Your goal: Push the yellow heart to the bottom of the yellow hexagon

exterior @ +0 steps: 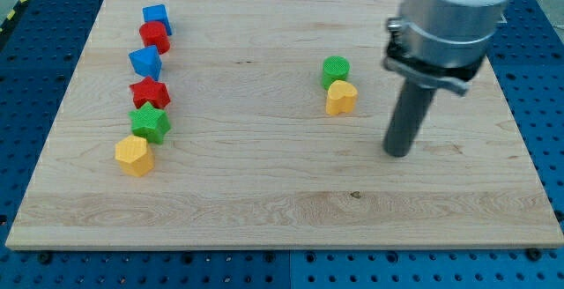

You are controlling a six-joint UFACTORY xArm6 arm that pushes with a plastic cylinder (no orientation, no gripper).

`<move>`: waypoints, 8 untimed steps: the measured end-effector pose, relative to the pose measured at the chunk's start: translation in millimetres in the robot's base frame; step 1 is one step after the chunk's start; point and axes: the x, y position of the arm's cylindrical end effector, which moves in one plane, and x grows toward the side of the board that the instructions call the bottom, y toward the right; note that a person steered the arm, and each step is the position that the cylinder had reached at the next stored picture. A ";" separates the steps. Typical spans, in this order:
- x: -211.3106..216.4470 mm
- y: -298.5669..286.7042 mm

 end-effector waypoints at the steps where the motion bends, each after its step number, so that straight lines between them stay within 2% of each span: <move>1: -30.7 34.7; 2: -77.6 36.3; 3: -99.9 28.1; 6: -100.0 -39.7; 8: -85.8 -55.5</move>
